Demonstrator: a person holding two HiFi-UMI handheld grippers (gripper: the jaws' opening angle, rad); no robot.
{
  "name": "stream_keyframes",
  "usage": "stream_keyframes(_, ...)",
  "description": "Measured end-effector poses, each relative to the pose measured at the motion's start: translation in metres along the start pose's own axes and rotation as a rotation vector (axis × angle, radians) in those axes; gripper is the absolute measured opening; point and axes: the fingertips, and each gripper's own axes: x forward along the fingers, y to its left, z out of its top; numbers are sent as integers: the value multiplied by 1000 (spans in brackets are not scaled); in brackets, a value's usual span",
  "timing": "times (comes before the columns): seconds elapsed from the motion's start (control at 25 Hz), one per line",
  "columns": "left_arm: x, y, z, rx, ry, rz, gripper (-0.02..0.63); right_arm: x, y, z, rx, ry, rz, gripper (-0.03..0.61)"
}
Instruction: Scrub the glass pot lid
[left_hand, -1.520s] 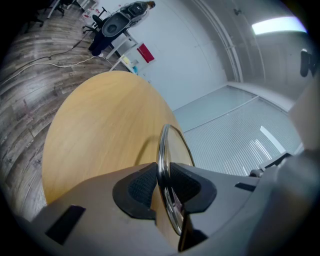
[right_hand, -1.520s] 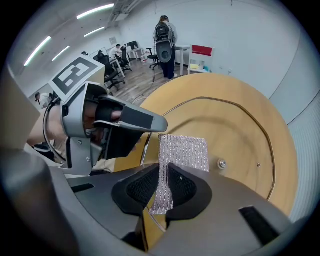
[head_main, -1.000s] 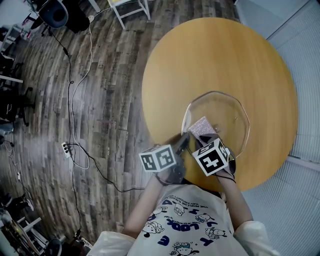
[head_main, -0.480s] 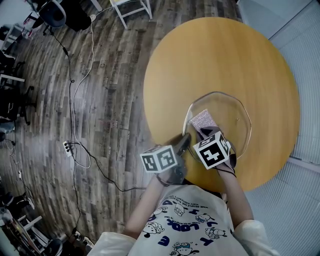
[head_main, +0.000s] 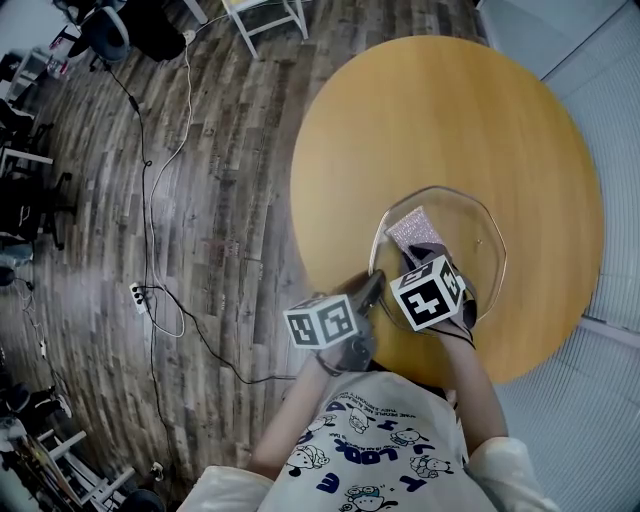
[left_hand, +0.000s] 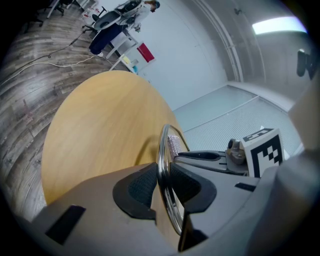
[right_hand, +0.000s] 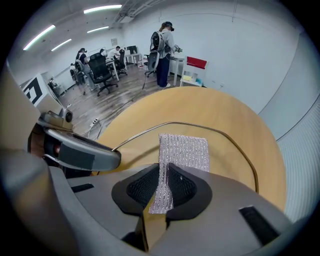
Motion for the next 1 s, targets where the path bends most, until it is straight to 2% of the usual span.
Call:
stream_keyframes(0.24, -2, 2, 0, 3, 9, 15, 86, 2, -21, 3, 1, 5, -47, 63)
stream_keyframes(0.64, -1, 1, 0, 0, 11, -1, 86, 3, -63, -14, 34, 35, -151, 64)
stream_keyframes(1.0, 0, 2, -2, 0, 12, 2, 86, 0, -80, -30, 47, 56, -192, 64)
